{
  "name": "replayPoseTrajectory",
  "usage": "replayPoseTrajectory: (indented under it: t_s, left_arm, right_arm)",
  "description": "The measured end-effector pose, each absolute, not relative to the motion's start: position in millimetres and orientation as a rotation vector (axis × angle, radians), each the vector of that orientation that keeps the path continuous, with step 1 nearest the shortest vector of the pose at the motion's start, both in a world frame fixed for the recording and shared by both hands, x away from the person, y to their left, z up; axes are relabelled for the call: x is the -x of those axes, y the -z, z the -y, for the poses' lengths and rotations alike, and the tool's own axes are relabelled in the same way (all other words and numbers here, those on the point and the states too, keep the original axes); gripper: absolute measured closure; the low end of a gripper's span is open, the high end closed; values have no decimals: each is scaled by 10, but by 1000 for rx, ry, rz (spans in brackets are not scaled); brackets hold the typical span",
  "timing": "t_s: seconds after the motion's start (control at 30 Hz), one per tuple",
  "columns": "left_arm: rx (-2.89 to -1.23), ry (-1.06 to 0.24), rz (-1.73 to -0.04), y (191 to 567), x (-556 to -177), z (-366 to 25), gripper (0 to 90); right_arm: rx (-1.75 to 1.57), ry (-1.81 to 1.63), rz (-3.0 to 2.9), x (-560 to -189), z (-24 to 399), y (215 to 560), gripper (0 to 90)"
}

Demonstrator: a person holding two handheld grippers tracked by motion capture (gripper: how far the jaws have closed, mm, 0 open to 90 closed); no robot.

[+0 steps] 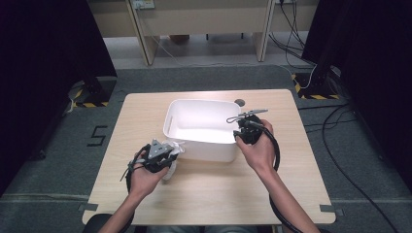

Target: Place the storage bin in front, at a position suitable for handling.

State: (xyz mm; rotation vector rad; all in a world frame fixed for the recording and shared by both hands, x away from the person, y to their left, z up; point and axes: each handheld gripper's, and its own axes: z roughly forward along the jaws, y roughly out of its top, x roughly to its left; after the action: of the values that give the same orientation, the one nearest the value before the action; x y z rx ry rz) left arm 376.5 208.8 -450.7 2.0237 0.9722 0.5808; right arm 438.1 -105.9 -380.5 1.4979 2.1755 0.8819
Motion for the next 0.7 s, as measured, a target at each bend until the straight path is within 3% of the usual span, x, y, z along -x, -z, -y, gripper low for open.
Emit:
replayPoseTrajectory:
  t_s: [0.7]
  left_arm:
    - [-2066, -564, -995, 4667, -3817, -2050, 793]
  right_arm:
    - [-1492, -890, -2173, -4380, 1052, 3809, 695]
